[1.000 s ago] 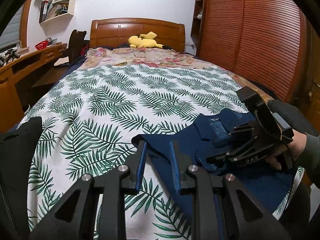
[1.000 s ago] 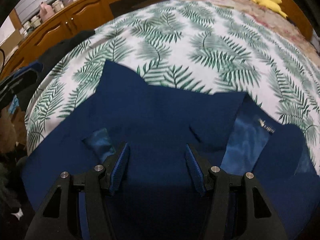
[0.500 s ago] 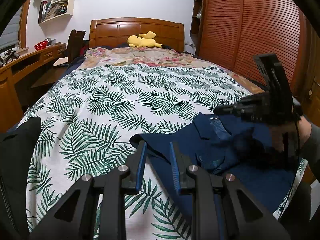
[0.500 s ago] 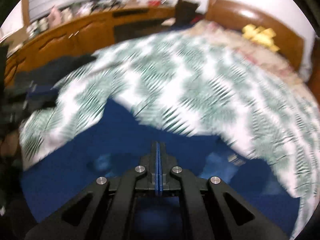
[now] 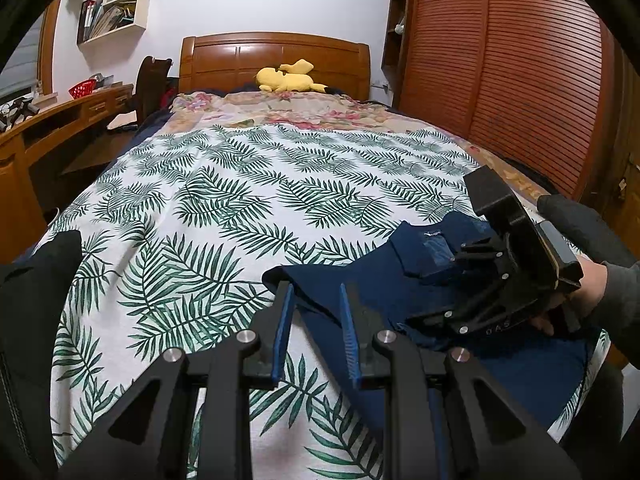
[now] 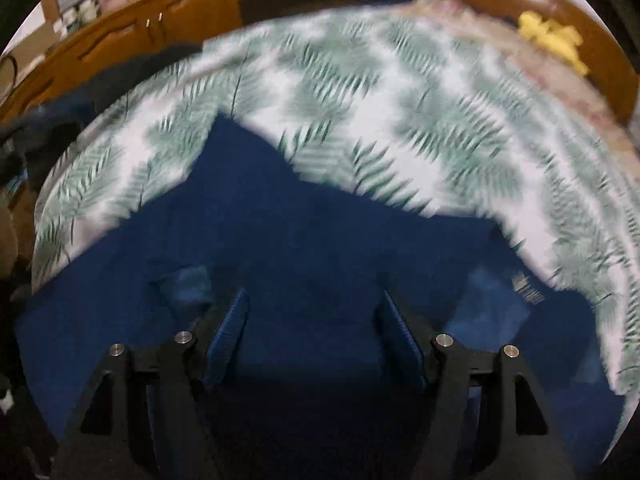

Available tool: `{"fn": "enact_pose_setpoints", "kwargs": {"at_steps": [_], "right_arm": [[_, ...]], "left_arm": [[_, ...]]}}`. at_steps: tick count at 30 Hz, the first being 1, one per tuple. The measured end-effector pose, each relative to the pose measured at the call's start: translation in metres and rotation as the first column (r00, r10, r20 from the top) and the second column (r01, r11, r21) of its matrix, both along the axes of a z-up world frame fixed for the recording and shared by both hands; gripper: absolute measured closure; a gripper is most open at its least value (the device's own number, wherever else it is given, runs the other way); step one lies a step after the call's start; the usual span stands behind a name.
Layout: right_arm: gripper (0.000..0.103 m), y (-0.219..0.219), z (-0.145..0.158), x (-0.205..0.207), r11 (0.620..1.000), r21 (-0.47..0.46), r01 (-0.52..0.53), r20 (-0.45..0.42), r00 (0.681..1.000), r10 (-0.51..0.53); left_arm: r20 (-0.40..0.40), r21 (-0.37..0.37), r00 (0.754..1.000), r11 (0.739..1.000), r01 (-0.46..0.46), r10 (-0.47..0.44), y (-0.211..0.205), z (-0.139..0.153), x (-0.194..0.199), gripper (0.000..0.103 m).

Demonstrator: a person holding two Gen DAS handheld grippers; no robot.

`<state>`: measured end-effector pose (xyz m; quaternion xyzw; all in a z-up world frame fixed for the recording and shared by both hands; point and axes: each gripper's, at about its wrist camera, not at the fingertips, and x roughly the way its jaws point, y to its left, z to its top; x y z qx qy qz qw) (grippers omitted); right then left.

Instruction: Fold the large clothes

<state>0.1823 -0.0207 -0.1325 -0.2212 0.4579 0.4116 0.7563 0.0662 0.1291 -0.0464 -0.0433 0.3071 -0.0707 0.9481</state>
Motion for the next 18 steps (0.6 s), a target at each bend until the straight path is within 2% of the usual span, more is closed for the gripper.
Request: {"fn": "enact_pose_setpoints", "kwargs": {"at_steps": [1,2,3,6,8,14,18], "right_arm": [[0.035,-0.001,-0.001,0.001,1.0,0.007,0.0,-0.011,1.0,0.0],[0.042,-0.003,-0.002,0.003,1.0,0.018,-0.001,-0.034,0.999,0.002],[0.06,-0.004,-0.002,0.003,0.999,0.034,-0.013,-0.059,0.998,0.015],[0.085,-0.002,-0.001,-0.005,0.999,0.003,-0.042,-0.021,0.999,0.042],[0.095,-0.004,0.003,-0.012,0.998,-0.005,-0.055,0.013,0.998,0.055],[0.098,-0.019,0.036,-0.022,0.998,0.064,0.0,0.172,0.985,-0.011],[0.099,-0.028,0.059,-0.014,0.99,0.109,0.093,0.284,0.951,-0.121]], "left_arm": [[0.0,0.0,1.0,1.0,-0.001,0.001,0.0,0.0,0.0,0.081],[-0.001,0.0,1.0,1.0,-0.001,0.001,0.0,0.0,0.0,0.081],[-0.001,0.001,1.0,1.0,0.0,0.0,0.0,0.0,0.0,0.081],[-0.003,0.001,1.0,1.0,0.0,0.0,0.0,-0.001,0.002,0.081],[-0.005,0.004,1.0,1.0,0.001,-0.001,-0.001,-0.002,0.001,0.081],[-0.003,0.008,1.0,1.0,0.007,-0.007,-0.002,-0.003,0.001,0.081],[-0.005,0.01,1.0,1.0,0.012,-0.012,-0.005,-0.003,0.002,0.081]]}}
